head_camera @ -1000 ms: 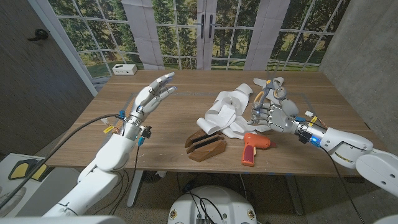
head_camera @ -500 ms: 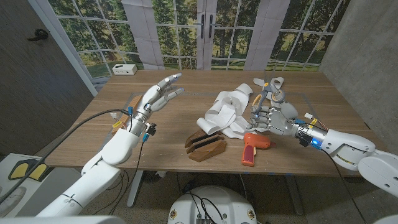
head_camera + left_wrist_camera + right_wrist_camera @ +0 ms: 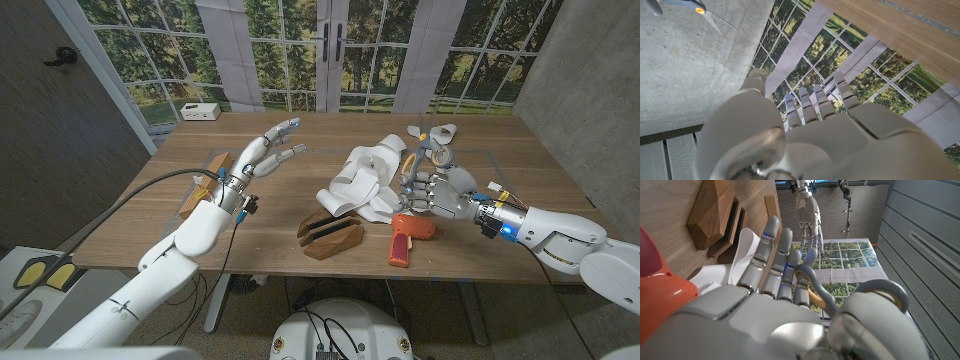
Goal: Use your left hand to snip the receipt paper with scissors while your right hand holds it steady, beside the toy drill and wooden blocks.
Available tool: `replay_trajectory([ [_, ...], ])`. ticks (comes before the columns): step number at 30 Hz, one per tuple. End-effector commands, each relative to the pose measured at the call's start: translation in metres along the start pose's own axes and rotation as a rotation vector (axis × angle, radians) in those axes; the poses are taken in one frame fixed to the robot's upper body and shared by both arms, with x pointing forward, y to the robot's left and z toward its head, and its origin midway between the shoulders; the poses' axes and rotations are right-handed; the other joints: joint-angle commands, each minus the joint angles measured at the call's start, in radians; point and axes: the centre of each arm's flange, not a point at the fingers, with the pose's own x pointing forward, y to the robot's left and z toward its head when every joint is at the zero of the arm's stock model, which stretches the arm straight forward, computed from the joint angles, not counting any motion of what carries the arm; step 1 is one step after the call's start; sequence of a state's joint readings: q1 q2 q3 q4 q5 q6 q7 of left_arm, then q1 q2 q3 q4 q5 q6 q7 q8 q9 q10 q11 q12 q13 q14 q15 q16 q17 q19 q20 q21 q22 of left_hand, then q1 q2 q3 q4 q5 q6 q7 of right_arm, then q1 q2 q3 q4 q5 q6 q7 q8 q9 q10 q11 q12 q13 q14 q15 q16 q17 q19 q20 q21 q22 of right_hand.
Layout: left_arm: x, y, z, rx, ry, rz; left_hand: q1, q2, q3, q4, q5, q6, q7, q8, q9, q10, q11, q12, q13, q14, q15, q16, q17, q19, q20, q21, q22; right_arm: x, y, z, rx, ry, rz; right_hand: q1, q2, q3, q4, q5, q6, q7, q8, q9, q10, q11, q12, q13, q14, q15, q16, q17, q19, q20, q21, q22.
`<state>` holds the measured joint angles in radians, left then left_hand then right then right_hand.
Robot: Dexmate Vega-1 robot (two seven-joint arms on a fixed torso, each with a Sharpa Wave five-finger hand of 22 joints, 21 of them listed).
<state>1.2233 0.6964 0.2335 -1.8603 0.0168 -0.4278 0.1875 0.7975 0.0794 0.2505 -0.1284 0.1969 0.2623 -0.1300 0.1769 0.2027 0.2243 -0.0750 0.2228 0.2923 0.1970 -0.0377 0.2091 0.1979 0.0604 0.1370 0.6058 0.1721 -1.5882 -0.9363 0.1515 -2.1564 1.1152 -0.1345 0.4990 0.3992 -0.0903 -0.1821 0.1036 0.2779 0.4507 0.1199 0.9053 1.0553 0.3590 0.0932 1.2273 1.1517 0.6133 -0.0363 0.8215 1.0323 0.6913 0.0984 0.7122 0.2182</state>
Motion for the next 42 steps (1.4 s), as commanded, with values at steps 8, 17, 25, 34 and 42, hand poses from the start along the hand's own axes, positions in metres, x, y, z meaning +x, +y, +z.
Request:
replay_trajectory([
  [8,0.017,-0.013,-0.001,0.129,-0.017,0.049,0.001,-0.007,0.013,-0.018,0.002,0.083,0.031,0.042,-0.002,0.053,-0.023,0.032,0.001,0.026,-0.06,0.008,-0.001,0.027,-0.027,-0.019,0.003,-0.007,0.008,-0.003,-0.019,0.001,0.034,0.015,0.013,-0.01,-0.003,0.011,0.013,0.003,-0.008,0.004,0.002,-0.002,-0.006,0.004,0.005,-0.007,-0.002,-0.002,0.003,0.004,-0.003,-0.003],
  [17,0.031,-0.023,-0.004,0.213,0.012,-0.037,-0.002,-0.014,0.012,-0.018,0.0,0.02,0.006,0.014,-0.004,0.019,-0.015,0.018,0.002,-0.02,-0.047,-0.011,-0.003,0.012,-0.018,-0.045,0.003,-0.007,0.014,-0.003,-0.019,0.002,0.045,0.027,0.019,-0.011,-0.006,0.011,0.015,0.003,-0.012,0.001,0.003,-0.003,-0.009,0.004,0.003,-0.008,-0.004,-0.004,0.003,0.004,-0.005,-0.008],
  [25,0.042,-0.029,-0.01,0.196,0.021,-0.048,-0.008,-0.02,0.008,-0.018,-0.002,-0.011,-0.003,0.008,-0.004,0.008,-0.017,0.016,0.004,-0.028,-0.047,-0.012,-0.006,0.014,-0.019,-0.056,0.003,-0.007,0.02,-0.005,-0.019,0.019,0.06,0.032,0.024,-0.014,-0.005,0.01,0.015,0.003,-0.018,-0.004,0.006,0.002,-0.016,-0.005,0.005,-0.008,-0.005,-0.008,0.003,0.005,-0.006,-0.01],
  [34,0.044,-0.031,-0.014,0.246,0.044,-0.028,-0.02,-0.021,0.005,-0.014,-0.004,-0.029,-0.008,0.01,-0.005,0.022,-0.026,0.024,0.006,-0.017,-0.055,-0.006,-0.006,0.022,-0.023,-0.067,0.003,-0.005,0.027,0.01,-0.045,0.038,0.075,0.035,0.031,-0.016,-0.004,0.009,0.016,0.002,-0.024,-0.01,0.006,-0.001,-0.019,-0.006,0.005,-0.005,-0.007,-0.009,0.002,0.005,-0.008,-0.012],
  [42,0.043,-0.028,-0.021,0.259,0.072,-0.024,-0.019,-0.025,0.005,-0.017,-0.004,-0.031,-0.013,0.013,-0.006,0.015,-0.025,0.022,0.007,-0.02,-0.057,-0.008,-0.008,0.027,-0.026,-0.074,0.003,0.001,0.032,0.014,-0.054,0.056,0.087,0.037,0.033,-0.019,-0.003,0.008,0.018,0.001,-0.029,-0.015,0.006,0.0,-0.02,-0.004,0.002,-0.009,-0.008,-0.01,0.003,0.005,-0.009,-0.014],
])
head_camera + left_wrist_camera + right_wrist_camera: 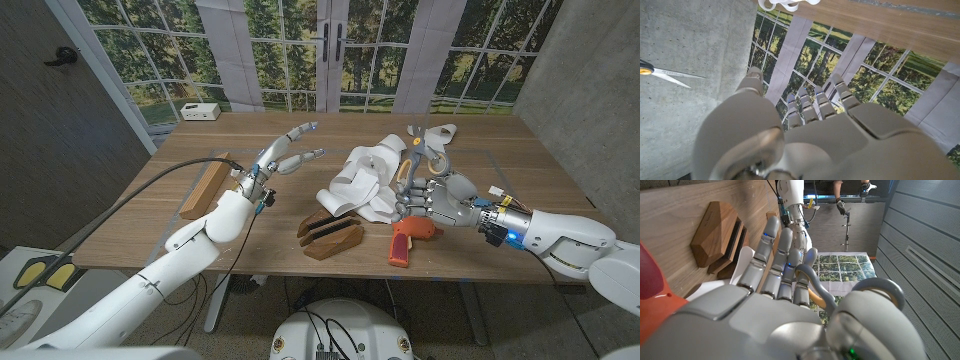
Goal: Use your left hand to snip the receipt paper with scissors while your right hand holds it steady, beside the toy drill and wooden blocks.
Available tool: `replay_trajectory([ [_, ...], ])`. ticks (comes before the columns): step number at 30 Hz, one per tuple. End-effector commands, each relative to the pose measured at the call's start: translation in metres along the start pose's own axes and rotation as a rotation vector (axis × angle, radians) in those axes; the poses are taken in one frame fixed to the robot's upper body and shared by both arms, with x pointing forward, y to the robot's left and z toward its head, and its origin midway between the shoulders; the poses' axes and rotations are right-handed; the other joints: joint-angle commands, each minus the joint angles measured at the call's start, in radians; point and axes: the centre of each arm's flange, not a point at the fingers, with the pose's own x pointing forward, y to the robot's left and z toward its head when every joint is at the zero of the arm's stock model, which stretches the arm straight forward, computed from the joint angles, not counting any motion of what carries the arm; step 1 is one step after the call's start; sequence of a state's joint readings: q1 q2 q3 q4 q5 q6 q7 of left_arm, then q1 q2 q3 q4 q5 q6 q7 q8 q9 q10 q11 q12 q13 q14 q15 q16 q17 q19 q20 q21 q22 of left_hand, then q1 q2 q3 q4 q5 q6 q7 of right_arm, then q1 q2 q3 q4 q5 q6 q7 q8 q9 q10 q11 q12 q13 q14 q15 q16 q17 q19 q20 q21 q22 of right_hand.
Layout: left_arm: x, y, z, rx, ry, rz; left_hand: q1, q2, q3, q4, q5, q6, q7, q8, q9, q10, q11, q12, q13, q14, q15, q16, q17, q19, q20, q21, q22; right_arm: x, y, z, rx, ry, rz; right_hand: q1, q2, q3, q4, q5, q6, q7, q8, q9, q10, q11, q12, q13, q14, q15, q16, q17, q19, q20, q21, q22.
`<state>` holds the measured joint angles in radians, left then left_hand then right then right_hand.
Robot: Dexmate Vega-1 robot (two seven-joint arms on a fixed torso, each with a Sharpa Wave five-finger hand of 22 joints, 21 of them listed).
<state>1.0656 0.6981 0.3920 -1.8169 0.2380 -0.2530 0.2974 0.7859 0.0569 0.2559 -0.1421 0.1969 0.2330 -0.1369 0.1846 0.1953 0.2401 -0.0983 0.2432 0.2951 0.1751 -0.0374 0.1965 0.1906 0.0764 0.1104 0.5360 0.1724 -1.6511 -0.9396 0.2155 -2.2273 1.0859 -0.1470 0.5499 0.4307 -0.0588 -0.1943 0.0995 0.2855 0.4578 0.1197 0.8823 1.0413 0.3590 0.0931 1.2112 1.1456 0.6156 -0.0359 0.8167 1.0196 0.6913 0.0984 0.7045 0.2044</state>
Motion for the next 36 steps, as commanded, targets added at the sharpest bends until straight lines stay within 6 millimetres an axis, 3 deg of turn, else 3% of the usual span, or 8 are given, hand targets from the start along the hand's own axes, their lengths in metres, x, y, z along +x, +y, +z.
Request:
replay_trajectory([
  [1,0.005,-0.003,-0.008,0.033,0.034,-0.004,-0.007,-0.003,0.0,-0.004,-0.004,-0.003,-0.005,0.005,0.002,-0.001,-0.002,0.001,0.005,0.001,-0.057,0.004,-0.001,0.011,0.002,-0.004,0.003,0.007,0.007,0.005,-0.005,0.039,0.013,0.006,0.002,-0.007,0.001,0.0,0.011,0.001,-0.005,0.0,0.006,0.0,-0.004,0.002,0.002,-0.011,-0.004,0.001,0.003,0.004,-0.002,0.0],
  [19,0.027,-0.002,-0.013,0.085,0.039,-0.032,-0.008,0.001,0.0,-0.004,-0.003,-0.024,-0.003,0.005,0.001,-0.032,0.015,-0.008,0.005,-0.033,-0.04,-0.005,-0.003,0.014,0.006,-0.026,0.004,0.02,0.016,-0.007,0.02,0.107,0.032,0.024,0.014,-0.01,-0.001,-0.003,0.014,0.001,-0.012,-0.004,0.008,-0.001,-0.007,0.005,0.001,-0.007,-0.008,-0.005,-0.005,0.008,-0.007,-0.002],
  [36,0.037,-0.006,-0.017,0.119,0.058,-0.057,-0.006,-0.001,-0.001,-0.006,-0.003,-0.046,-0.01,0.002,0.0,-0.049,0.019,-0.014,0.003,-0.041,-0.038,-0.004,-0.005,0.019,0.001,-0.04,0.004,0.017,0.025,-0.01,0.014,0.108,0.043,0.024,0.014,-0.021,0.002,-0.007,0.016,0.003,-0.021,-0.011,0.01,0.002,-0.016,-0.002,0.002,-0.005,-0.012,-0.01,-0.011,0.011,-0.013,-0.004],
])
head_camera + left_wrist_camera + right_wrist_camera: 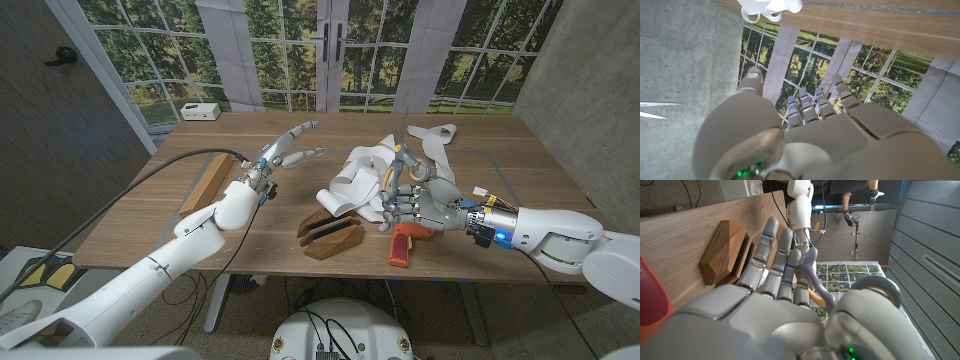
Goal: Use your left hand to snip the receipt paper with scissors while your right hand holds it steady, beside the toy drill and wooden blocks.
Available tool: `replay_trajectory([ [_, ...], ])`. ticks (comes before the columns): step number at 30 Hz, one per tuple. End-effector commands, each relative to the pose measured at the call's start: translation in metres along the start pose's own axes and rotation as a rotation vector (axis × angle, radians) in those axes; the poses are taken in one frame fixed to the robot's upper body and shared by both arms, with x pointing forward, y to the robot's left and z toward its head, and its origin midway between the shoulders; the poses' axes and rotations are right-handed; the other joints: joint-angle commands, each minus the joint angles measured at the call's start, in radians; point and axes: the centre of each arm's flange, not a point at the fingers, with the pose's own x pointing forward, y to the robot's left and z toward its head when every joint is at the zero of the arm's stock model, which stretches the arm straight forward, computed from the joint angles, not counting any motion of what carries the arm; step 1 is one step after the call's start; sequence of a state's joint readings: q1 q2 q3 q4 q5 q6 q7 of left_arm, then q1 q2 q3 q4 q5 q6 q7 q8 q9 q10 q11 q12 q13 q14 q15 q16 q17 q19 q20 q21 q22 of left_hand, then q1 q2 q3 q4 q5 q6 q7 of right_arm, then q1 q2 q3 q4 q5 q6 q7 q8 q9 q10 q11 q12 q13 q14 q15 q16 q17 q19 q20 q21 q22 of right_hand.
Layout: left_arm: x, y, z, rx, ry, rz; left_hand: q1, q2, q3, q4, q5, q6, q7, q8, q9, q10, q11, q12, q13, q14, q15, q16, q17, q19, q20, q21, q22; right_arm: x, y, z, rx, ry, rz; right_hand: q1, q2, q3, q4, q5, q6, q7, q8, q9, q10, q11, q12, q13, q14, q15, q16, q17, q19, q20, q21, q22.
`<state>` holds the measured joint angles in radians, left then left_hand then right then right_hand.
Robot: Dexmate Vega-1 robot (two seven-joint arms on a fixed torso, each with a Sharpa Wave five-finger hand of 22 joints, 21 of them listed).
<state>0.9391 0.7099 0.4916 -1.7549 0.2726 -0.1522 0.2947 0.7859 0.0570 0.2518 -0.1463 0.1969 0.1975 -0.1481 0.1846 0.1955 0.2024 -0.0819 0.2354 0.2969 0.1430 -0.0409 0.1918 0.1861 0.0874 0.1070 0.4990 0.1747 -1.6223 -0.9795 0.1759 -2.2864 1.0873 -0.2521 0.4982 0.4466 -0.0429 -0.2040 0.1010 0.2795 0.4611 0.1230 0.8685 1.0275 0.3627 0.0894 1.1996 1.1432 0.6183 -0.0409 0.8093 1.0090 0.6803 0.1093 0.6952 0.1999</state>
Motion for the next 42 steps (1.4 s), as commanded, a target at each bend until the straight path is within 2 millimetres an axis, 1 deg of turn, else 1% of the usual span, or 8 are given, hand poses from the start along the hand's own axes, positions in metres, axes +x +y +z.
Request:
replay_trajectory([
  [1,0.009,-0.001,-0.001,0.029,0.009,-0.018,-0.006,0.0,0.003,-0.002,-0.003,-0.012,0.0,0.002,0.0,-0.012,0.003,-0.006,0.001,-0.009,-0.034,0.001,0.0,0.009,0.004,-0.004,0.002,0.0,0.006,-0.002,-0.012,0.005,0.011,0.008,-0.001,-0.011,0.001,-0.001,0.013,-0.001,-0.008,0.001,0.007,0.004,-0.006,-0.002,0.0,-0.001,-0.006,-0.001,0.0,0.0,-0.004,0.0],
  [8,0.013,-0.002,0.002,0.047,0.006,-0.021,-0.007,0.004,0.004,-0.001,-0.003,-0.018,0.005,0.002,0.0,-0.018,0.01,-0.008,-0.001,-0.013,-0.028,0.001,0.0,0.01,0.009,-0.01,0.002,-0.001,0.008,-0.003,-0.011,0.008,0.02,0.012,0.0,-0.014,0.001,-0.002,0.014,0.001,-0.013,-0.003,0.007,0.006,-0.007,-0.001,0.0,0.002,-0.007,-0.003,-0.001,0.001,-0.006,0.0],
  [11,0.015,-0.002,0.004,0.065,0.003,-0.033,-0.004,0.004,0.005,-0.003,-0.003,-0.025,-0.001,0.002,0.0,-0.018,0.007,-0.007,-0.002,-0.013,-0.031,0.001,-0.001,0.012,0.005,-0.013,0.002,-0.001,0.01,-0.004,-0.009,0.009,0.022,0.013,0.001,-0.016,0.001,-0.003,0.014,0.001,-0.013,-0.003,0.008,0.006,-0.008,-0.001,0.002,0.0,-0.01,-0.007,-0.001,0.001,-0.007,-0.001],
  [16,0.019,-0.004,0.005,0.071,0.005,-0.043,-0.002,0.006,0.006,-0.003,-0.003,-0.036,0.007,0.001,0.0,-0.024,0.009,-0.009,-0.004,-0.015,-0.027,0.002,-0.001,0.013,0.011,-0.019,0.003,-0.004,0.012,-0.006,-0.008,0.011,0.018,0.015,0.004,-0.017,0.001,-0.003,0.015,0.002,-0.016,-0.006,0.009,0.007,-0.01,-0.002,0.0,0.0,-0.011,-0.007,0.0,0.0,-0.008,-0.001],
  [21,0.026,-0.01,0.009,0.087,0.007,-0.06,-0.002,0.005,0.005,-0.003,-0.003,-0.035,0.003,0.004,0.0,-0.025,0.007,-0.009,-0.005,-0.015,-0.028,0.002,-0.002,0.015,0.008,-0.024,0.003,-0.006,0.013,-0.007,-0.011,0.009,0.02,0.017,0.008,-0.019,0.002,-0.004,0.017,0.003,-0.019,-0.009,0.01,0.004,-0.014,-0.006,0.002,0.0,-0.011,-0.008,0.0,0.0,-0.009,-0.001],
  [23,0.028,-0.012,0.012,0.11,0.003,-0.057,-0.003,0.011,0.006,-0.001,-0.003,-0.04,0.01,0.004,0.0,-0.027,0.01,-0.009,-0.006,-0.018,-0.021,0.002,-0.001,0.015,0.013,-0.028,0.003,-0.006,0.013,-0.008,-0.011,0.01,0.021,0.018,0.008,-0.019,0.002,-0.004,0.018,0.003,-0.019,-0.009,0.01,0.005,-0.014,-0.007,0.002,0.0,-0.011,-0.008,0.0,0.0,-0.009,-0.001],
  [28,0.032,-0.015,0.016,0.14,0.031,-0.029,-0.008,0.009,0.004,0.001,-0.004,-0.039,0.012,0.006,0.0,-0.022,0.012,-0.006,-0.007,-0.019,-0.015,0.002,-0.001,0.015,0.015,-0.031,0.003,-0.006,0.013,-0.009,-0.004,0.007,0.026,0.019,0.011,-0.022,0.003,-0.005,0.021,0.002,-0.021,-0.011,0.013,0.004,-0.016,-0.008,0.004,-0.001,-0.012,-0.01,0.001,0.0,-0.01,-0.001],
  [42,0.056,-0.027,0.015,0.134,0.051,-0.077,-0.004,0.013,0.006,-0.001,-0.003,-0.042,0.021,0.007,0.0,-0.024,0.016,-0.006,-0.009,-0.04,-0.006,-0.004,-0.002,0.013,0.012,-0.041,0.003,-0.005,0.015,-0.014,-0.007,0.018,0.04,0.024,0.016,-0.028,0.004,-0.007,0.023,0.001,-0.024,-0.01,0.018,0.004,-0.019,-0.008,0.005,-0.002,-0.014,-0.012,0.001,-0.001,-0.013,-0.002],
])
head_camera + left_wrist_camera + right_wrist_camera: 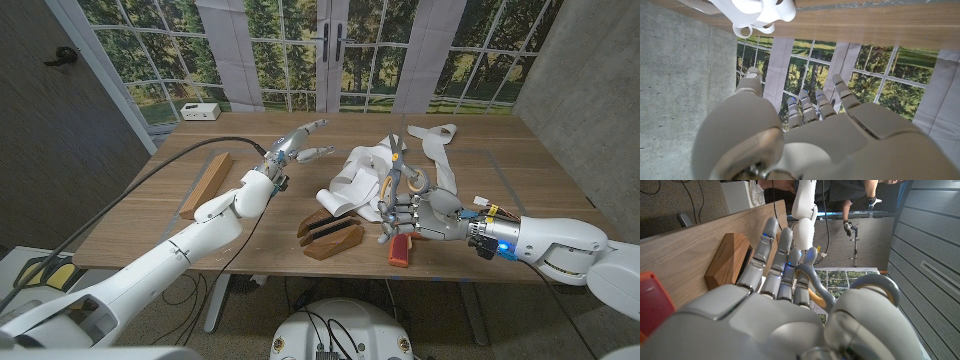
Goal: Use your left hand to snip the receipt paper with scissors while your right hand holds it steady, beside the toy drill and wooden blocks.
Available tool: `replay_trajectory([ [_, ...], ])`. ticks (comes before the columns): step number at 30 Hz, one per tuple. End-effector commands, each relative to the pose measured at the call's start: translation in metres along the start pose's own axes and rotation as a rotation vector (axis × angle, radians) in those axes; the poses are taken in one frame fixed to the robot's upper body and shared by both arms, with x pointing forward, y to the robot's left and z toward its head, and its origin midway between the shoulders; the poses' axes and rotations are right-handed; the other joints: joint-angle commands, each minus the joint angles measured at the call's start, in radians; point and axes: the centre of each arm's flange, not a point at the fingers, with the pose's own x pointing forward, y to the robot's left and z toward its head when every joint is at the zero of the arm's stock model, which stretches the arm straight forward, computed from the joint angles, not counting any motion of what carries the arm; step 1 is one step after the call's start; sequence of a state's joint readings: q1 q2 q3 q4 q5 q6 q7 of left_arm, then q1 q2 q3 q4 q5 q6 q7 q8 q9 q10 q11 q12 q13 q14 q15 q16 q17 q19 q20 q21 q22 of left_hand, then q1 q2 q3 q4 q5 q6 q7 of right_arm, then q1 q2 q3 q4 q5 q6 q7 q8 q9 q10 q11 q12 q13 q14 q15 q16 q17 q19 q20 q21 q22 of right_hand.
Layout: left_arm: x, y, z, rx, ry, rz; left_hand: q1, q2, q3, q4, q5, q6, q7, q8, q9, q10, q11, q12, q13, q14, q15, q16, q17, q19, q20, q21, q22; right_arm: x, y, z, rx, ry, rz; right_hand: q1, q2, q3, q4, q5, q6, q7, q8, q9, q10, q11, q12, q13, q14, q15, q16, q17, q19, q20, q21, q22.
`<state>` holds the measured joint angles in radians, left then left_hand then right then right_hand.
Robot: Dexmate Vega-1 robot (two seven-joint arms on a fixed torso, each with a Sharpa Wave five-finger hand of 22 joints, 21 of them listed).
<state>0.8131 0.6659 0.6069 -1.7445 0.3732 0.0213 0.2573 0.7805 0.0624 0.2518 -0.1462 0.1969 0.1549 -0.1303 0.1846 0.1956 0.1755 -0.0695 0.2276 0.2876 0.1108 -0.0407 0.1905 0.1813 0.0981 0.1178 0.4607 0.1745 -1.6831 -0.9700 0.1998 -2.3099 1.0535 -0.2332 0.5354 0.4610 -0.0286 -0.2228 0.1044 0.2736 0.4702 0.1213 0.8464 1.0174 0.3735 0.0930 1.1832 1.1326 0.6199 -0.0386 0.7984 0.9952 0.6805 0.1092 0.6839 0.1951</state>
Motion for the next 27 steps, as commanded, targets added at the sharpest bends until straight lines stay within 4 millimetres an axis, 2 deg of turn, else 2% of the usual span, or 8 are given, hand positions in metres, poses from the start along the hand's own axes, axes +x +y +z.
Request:
replay_trajectory([
  [1,0.019,-0.011,0.004,0.014,0.008,-0.03,0.002,0.008,0.006,-0.001,-0.003,0.0,0.002,0.008,0.0,0.003,0.004,0.002,0.0,-0.008,-0.008,-0.003,0.002,0.002,0.001,-0.003,0.003,0.001,0.001,-0.005,0.007,0.01,0.007,0.01,0.002,-0.009,0.001,-0.001,0.014,0.003,-0.002,0.001,0.008,0.001,-0.003,0.001,0.004,-0.005,-0.003,0.002,0.001,-0.001,-0.002,0.003],
  [9,0.027,-0.024,0.008,0.049,-0.007,-0.055,0.007,0.01,0.009,-0.004,-0.003,-0.007,0.002,0.006,0.0,-0.01,0.011,-0.003,-0.002,-0.018,-0.011,-0.006,0.001,0.0,-0.006,-0.01,0.003,-0.001,-0.001,-0.006,0.009,0.015,0.004,0.013,0.005,-0.012,0.001,-0.002,0.016,0.003,-0.002,0.002,0.008,0.0,-0.004,0.004,0.005,-0.005,-0.004,0.001,0.001,-0.002,-0.004,0.003],
  [10,0.028,-0.026,0.009,0.047,-0.01,-0.062,0.023,0.01,0.014,-0.011,-0.002,-0.053,0.007,-0.006,-0.001,-0.031,-0.008,-0.01,-0.006,-0.022,-0.01,-0.005,-0.001,0.0,-0.005,-0.019,0.002,-0.001,-0.001,-0.006,0.01,0.016,0.004,0.014,0.005,-0.012,0.001,-0.002,0.016,0.001,-0.003,0.002,0.009,-0.001,-0.004,0.003,0.005,-0.007,-0.003,0.002,0.002,-0.001,-0.004,0.003],
  [12,0.03,-0.029,0.009,0.054,-0.015,-0.07,0.031,0.008,0.016,-0.014,-0.003,-0.095,0.007,-0.011,-0.001,-0.042,-0.017,-0.012,-0.01,-0.029,-0.009,-0.005,-0.002,0.004,-0.008,-0.028,0.002,0.0,-0.003,-0.006,0.017,0.019,0.005,0.015,0.006,-0.013,0.001,-0.002,0.018,0.003,-0.003,0.001,0.009,-0.003,-0.005,0.003,0.005,-0.006,-0.002,0.004,0.002,-0.002,-0.005,0.003],
  [14,0.031,-0.032,0.01,0.077,-0.021,-0.066,0.032,0.008,0.016,-0.012,-0.004,-0.123,0.012,-0.015,-0.001,-0.045,-0.016,-0.012,-0.011,-0.031,-0.006,-0.005,-0.002,0.004,-0.006,-0.032,0.002,0.001,-0.004,-0.006,0.016,0.021,0.005,0.015,0.007,-0.013,0.001,-0.002,0.018,0.003,-0.003,0.003,0.009,-0.001,-0.005,0.004,0.007,-0.007,-0.002,0.002,0.001,-0.002,-0.005,0.003],
  [16,0.032,-0.035,0.01,0.09,-0.028,-0.055,0.033,0.009,0.016,-0.012,-0.005,-0.125,0.013,-0.014,-0.001,-0.045,-0.016,-0.012,-0.011,-0.034,-0.005,-0.005,-0.002,0.004,-0.005,-0.033,0.002,0.003,-0.005,-0.007,0.018,0.02,0.004,0.016,0.008,-0.014,0.001,-0.002,0.018,0.002,-0.003,0.003,0.009,-0.001,-0.005,0.005,0.004,-0.008,-0.002,0.005,0.002,-0.002,-0.005,0.003],
  [20,0.035,-0.038,0.012,0.122,-0.047,-0.038,-0.011,-0.029,-0.018,0.007,-0.013,-0.104,-0.003,0.005,0.0,-0.03,-0.032,-0.003,-0.014,-0.029,-0.024,0.001,0.002,0.017,-0.02,-0.041,0.002,0.006,-0.005,-0.006,0.019,0.019,0.005,0.018,0.01,-0.015,0.001,-0.003,0.018,0.001,-0.003,0.004,0.01,-0.002,-0.006,0.005,0.008,-0.007,-0.003,0.002,0.002,-0.002,-0.006,0.003],
  [27,0.039,-0.042,0.015,0.156,-0.069,-0.027,-0.015,-0.034,-0.024,0.009,-0.009,-0.074,-0.004,0.018,0.0,-0.015,-0.033,0.004,-0.016,-0.021,-0.031,0.004,0.001,0.025,-0.024,-0.046,0.002,0.011,-0.006,-0.006,0.017,0.023,0.007,0.021,0.013,-0.017,0.002,-0.003,0.018,0.0,-0.005,0.005,0.009,-0.001,-0.006,0.008,0.005,-0.008,-0.004,0.002,0.002,-0.002,-0.008,0.003],
])
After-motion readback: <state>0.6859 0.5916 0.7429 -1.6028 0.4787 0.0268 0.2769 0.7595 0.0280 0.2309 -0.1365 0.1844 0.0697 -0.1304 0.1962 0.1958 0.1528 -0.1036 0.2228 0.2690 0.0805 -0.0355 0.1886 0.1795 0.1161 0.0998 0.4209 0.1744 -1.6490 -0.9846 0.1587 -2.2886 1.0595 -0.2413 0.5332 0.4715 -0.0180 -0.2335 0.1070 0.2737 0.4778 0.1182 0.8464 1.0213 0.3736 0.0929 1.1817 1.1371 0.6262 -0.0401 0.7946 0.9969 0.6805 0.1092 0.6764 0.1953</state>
